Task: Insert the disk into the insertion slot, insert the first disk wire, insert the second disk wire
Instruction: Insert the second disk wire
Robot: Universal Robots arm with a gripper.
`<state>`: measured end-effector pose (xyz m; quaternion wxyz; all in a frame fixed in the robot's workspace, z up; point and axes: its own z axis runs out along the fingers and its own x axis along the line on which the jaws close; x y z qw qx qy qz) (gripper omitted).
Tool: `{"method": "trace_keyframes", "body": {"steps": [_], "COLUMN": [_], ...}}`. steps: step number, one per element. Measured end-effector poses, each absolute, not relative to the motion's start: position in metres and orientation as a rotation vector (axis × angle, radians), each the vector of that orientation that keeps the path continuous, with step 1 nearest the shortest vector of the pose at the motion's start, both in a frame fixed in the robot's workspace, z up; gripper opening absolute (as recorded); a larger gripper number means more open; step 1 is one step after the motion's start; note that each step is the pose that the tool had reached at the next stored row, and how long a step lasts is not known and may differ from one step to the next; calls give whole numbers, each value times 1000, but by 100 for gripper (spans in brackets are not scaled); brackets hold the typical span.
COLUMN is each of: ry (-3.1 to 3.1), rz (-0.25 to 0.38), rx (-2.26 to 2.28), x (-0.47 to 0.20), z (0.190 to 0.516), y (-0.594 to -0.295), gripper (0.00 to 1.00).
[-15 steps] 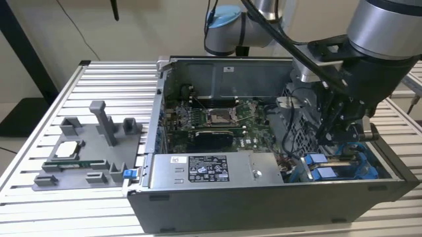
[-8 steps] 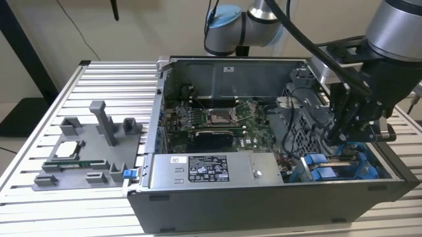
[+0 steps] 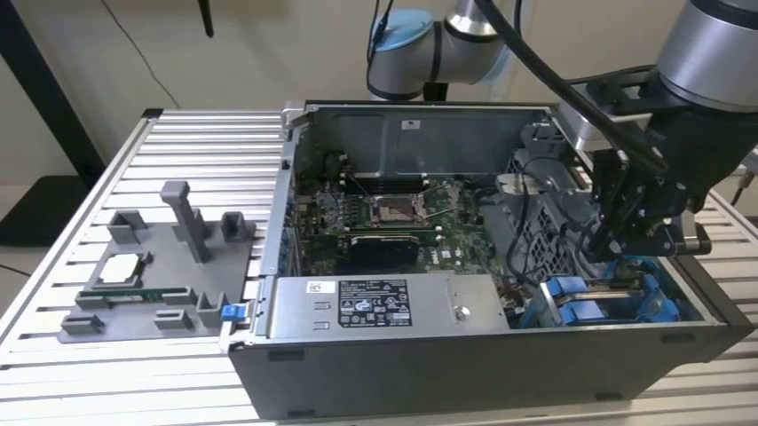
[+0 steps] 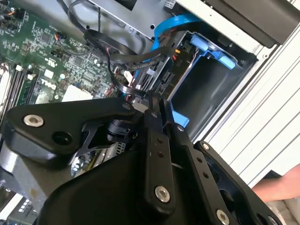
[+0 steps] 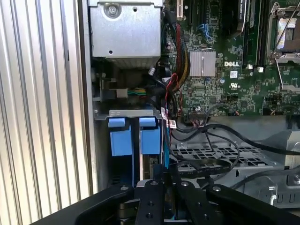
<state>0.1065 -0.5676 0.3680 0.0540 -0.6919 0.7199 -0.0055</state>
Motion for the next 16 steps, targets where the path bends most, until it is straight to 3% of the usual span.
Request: {"method": "trace_keyframes", "body": {"steps": [16], "ry": [2187], "rz": [-19], "rx": [-2101], "x": [108], "z": [357], "y": [-568], "gripper": [0]}}
